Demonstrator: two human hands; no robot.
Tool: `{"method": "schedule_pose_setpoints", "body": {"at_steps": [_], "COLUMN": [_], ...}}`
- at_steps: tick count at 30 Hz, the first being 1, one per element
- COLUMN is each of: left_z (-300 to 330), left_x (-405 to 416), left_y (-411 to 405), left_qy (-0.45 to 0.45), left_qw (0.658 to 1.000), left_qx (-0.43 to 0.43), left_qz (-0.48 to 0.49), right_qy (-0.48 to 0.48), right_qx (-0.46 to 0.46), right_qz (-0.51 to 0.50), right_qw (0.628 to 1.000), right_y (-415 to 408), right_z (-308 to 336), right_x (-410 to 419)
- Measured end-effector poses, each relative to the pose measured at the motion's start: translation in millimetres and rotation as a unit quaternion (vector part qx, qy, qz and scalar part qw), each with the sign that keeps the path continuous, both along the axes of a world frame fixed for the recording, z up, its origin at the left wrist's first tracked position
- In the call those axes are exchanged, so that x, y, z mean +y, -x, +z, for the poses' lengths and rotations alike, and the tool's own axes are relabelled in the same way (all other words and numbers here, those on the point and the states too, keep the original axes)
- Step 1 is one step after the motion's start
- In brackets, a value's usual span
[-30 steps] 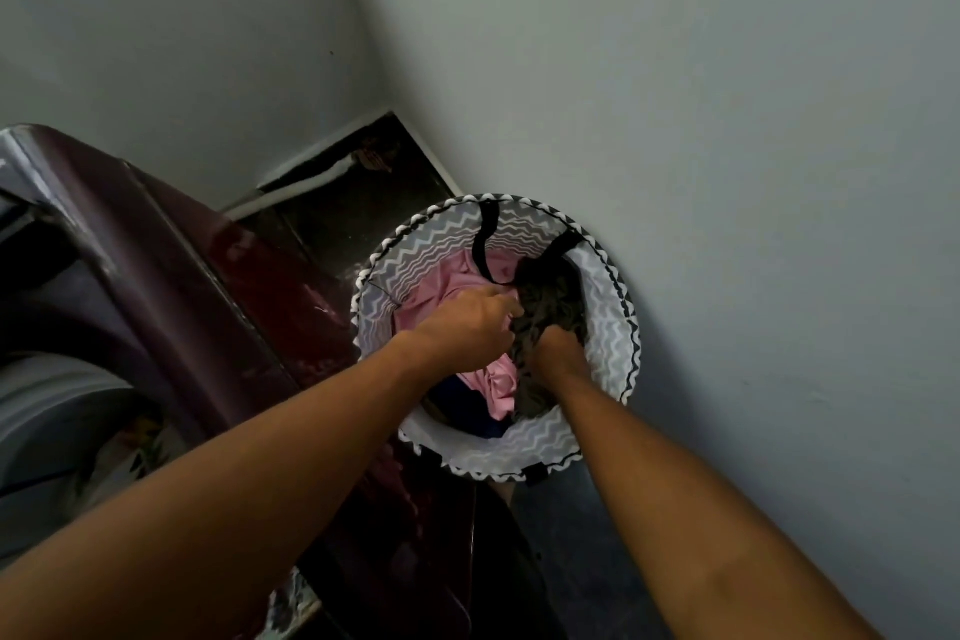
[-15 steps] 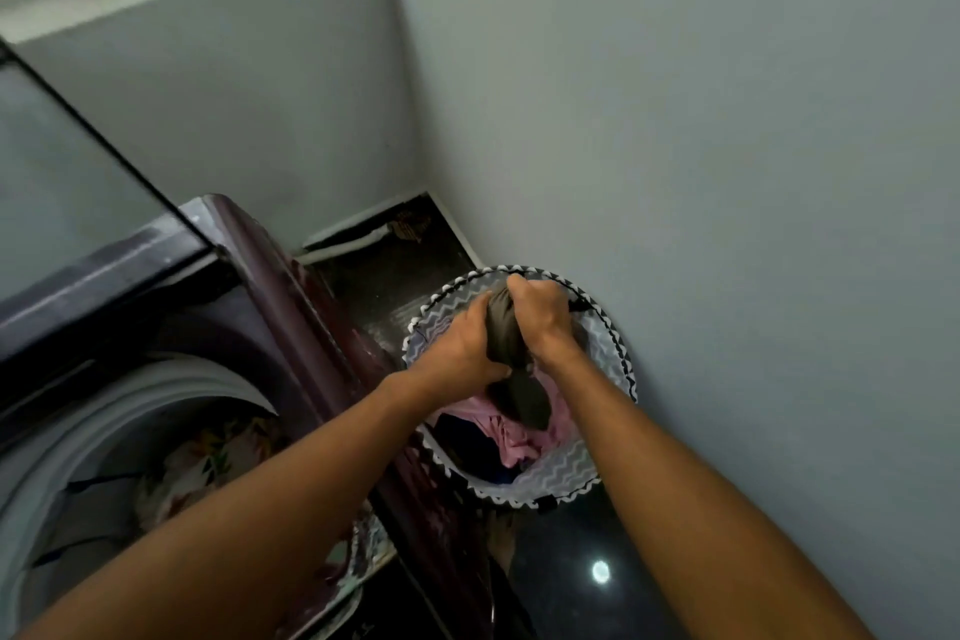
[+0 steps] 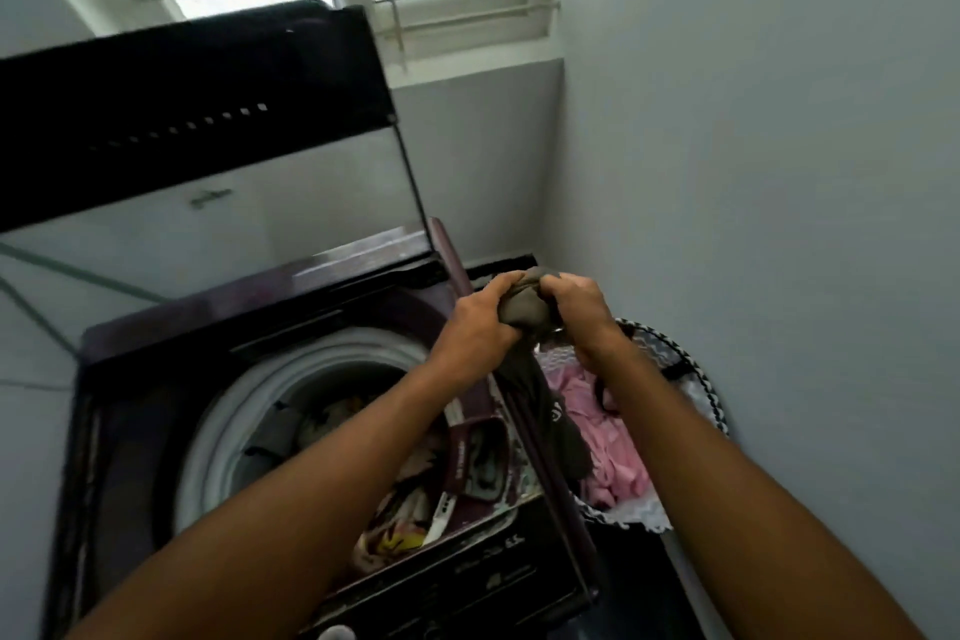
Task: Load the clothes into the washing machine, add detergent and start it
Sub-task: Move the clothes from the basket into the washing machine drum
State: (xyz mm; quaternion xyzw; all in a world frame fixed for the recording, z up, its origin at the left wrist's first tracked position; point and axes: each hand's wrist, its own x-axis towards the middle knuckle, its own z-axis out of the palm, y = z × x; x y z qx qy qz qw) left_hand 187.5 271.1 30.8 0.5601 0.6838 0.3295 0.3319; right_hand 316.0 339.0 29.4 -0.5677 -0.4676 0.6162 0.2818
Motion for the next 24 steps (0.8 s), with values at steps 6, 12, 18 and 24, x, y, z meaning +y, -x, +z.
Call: {"method": "schedule_pose_setpoints", "body": {"at_steps": [6, 12, 18, 24], "left_z": [34.6, 53.9, 45.8, 39.5], "left_x": [-38.1, -80.5, -112.1, -135.8], "left_y": [66.2, 119.0, 148.2, 170.6], "left_qy": [-0.019, -0.044, -0.036, -0.003], "left_qw": [0.999, 0.992, 0.983, 0.980], "left_qx": [0.013, 0.074, 0.127, 0.138], "left_qz": [0.045, 0.090, 0.130, 0.146], "right_qy": [-0.018, 0.010, -0.251, -0.277], "right_qx": [-0.210, -0.388, -0.474, -0.355], "right_qz": [0.178, 0.274, 0.249, 0.268], "right_qw": [0.961, 0.880, 0.806, 0.852], "right_y": [27.5, 49.8, 86.9, 136.6], "right_z": [-14.3, -22.1, -4.4, 11.1], "right_x": [-24.5, -43.1, -70.9, -100.0]}}
